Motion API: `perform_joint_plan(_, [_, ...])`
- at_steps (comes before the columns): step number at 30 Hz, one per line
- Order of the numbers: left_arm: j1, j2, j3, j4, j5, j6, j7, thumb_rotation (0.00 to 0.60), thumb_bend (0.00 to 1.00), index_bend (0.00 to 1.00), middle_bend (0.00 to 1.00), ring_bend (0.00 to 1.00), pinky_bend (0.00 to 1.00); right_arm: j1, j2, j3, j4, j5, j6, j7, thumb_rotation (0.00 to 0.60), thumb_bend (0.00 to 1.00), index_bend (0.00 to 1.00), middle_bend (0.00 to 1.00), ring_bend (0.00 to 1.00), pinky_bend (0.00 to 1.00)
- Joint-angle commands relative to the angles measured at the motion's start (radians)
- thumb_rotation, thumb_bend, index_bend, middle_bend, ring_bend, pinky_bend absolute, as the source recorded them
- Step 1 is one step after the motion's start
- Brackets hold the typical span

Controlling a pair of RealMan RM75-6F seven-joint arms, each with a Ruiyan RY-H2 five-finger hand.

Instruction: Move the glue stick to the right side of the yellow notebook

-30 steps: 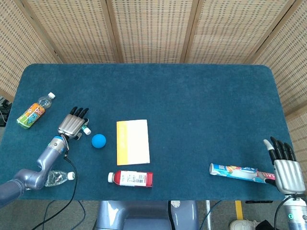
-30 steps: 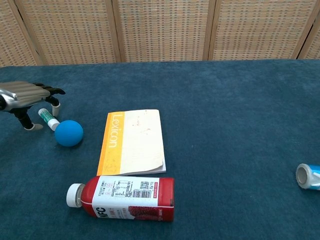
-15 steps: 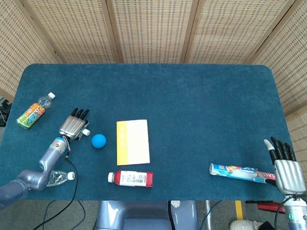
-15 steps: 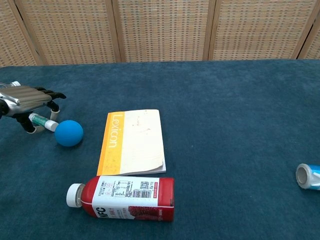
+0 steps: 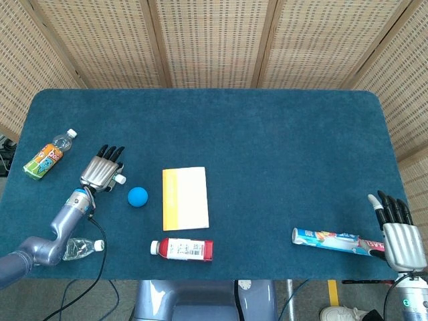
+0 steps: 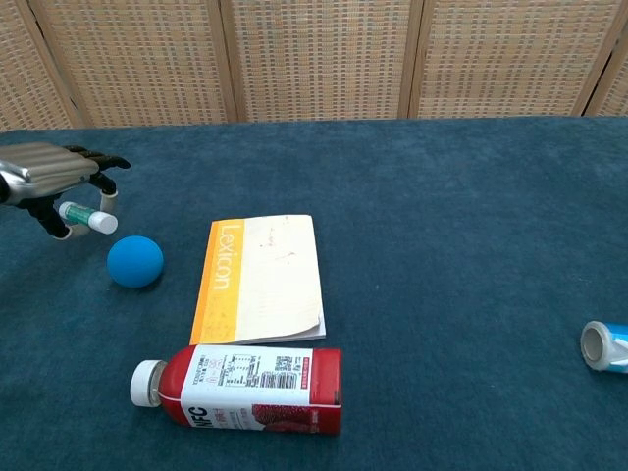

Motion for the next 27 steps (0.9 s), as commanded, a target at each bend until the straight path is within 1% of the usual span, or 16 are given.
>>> perform_joint_plan(1, [-0.011,0.04,-0.014,-0.061,0.007,0.027,0.032,0.6,0.44,0.6,0.0,0.0,0.0,-0.001,0.003,0.001,-0.001,0.002,0.001,0.006,0.6,0.0,0.07,0.0,0.0,0.0])
perform_joint_plan(8, [-0.065,0.089,-0.057,-0.222,0.0,0.054,0.138,0.6,0.44,0.6,0.0,0.0,0.0,0.002,0.01,0.006,0.001,0.01,-0.008,0.028,0.6,0.0,0.07,0.0,0.0,0.0])
perform_joint_plan(12, [-0.106,0.093,-0.08,-0.294,-0.004,0.057,0.197,0.6,0.44,0.6,0.0,0.0,0.0,0.003,0.014,0.01,0.003,0.019,-0.015,0.041,0.6,0.0,0.07,0.0,0.0,0.0])
perform_joint_plan(15, [-0.146,0.079,-0.091,-0.344,0.016,0.058,0.238,0.6,0.44,0.6,0.0,0.0,0.0,0.005,0.018,0.014,0.006,0.03,-0.023,0.055,0.6,0.0,0.07,0.0,0.0,0.0])
perform_joint_plan(22, [-0.201,0.021,-0.085,-0.373,0.066,0.051,0.263,0.6,0.44,0.61,0.0,0.0,0.0,0.008,0.023,0.022,0.014,0.048,-0.034,0.077,0.6,0.0,0.07,0.0,0.0,0.0])
perform_joint_plan(27, [-0.242,-0.049,-0.054,-0.323,0.145,0.039,0.238,0.6,0.44,0.61,0.0,0.0,0.0,0.009,0.028,0.03,0.022,0.066,-0.044,0.096,0.6,0.0,0.07,0.0,0.0,0.0])
